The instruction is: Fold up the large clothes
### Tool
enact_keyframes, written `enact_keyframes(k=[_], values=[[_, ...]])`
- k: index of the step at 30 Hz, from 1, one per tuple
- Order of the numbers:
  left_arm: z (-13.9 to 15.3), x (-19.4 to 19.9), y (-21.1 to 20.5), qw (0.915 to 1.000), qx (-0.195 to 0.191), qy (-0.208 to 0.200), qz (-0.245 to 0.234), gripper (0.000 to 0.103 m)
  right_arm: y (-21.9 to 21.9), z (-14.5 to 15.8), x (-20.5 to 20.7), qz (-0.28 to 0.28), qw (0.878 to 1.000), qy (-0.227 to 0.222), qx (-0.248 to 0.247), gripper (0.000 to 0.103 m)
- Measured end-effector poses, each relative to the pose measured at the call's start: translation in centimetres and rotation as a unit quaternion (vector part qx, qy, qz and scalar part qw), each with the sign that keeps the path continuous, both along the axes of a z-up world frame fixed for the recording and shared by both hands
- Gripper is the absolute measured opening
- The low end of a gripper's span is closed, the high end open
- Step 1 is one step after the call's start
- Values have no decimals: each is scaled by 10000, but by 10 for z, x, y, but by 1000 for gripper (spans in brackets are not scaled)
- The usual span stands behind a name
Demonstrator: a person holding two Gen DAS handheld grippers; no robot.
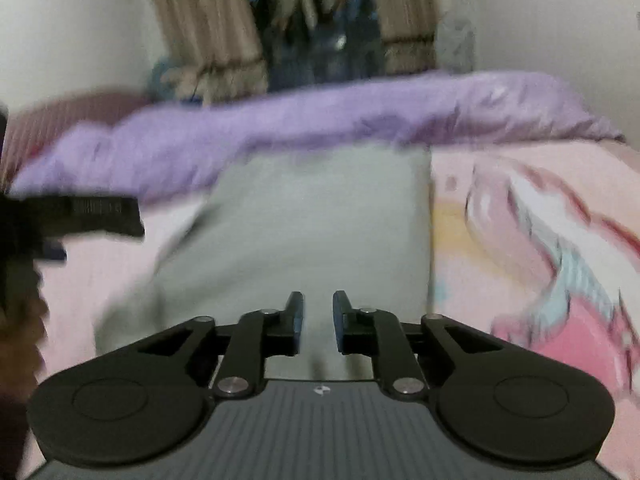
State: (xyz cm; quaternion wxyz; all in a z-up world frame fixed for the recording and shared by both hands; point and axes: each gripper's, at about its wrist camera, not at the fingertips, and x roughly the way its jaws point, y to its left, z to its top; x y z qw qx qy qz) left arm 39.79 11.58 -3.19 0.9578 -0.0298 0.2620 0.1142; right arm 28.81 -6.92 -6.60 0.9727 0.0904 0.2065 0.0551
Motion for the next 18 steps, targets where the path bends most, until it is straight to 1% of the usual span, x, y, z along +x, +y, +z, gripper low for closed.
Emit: enact_keyframes(k=[1, 2, 3, 5, 6, 7, 8, 9, 10, 11, 13, 14, 16, 17, 18], values=[[5, 11, -5, 9997, 70, -197, -126, 103, -4, 10, 13, -178, 9996, -193, 38, 19], [8, 26, -9, 9983, 125, -422, -372, 103, -7, 18, 26, -358, 9987, -347, 106, 20], [7, 39, -12, 9967, 117, -528, -600, 103, -11, 25, 44, -549, 9973, -431, 208, 21], [-4, 68, -13, 9945, 62, -560, -884, 103, -18, 27, 82, -810, 9941, -440, 575, 22], [-16, 82, -13, 9939, 108, -496, -974, 103, -21, 22, 97, -901, 9925, -417, 713, 22], [-31, 93, -14, 9937, 249, -434, -999, 103, -24, 8, 117, -1039, 9915, -268, 737, 22], [-49, 100, -14, 9936, 476, -373, -949, 103, -25, -8, 132, -1148, 9910, 4, 685, 18], [-72, 109, -17, 9923, 949, -195, -776, 103, -25, -30, 147, -1257, 9899, 270, 590, 13], [-96, 112, -18, 9876, 1335, -168, -805, 103, -25, -50, 156, -1369, 9889, 378, 443, 10], [-107, 111, -15, 9879, 1280, -264, -832, 103, -28, -53, 157, -1371, 9882, 400, 544, 10], [-105, 112, -3, 9914, 927, -302, -867, 103, -34, -49, 157, -1311, 9884, 358, 677, 11], [-105, 113, -1, 9918, 864, -305, -890, 103, -36, -52, 157, -1305, 9881, 373, 721, 11], [-107, 111, 0, 9920, 854, -281, -885, 103, -38, -51, 157, -1257, 9879, 339, 843, 14], [-106, 112, -1, 9918, 915, -246, -853, 103, -38, -51, 155, -1248, 9878, 338, 864, 14], [-101, 109, -7, 9911, 1059, -120, -799, 103, -39, -51, 156, -1249, 9878, 334, 870, 14]])
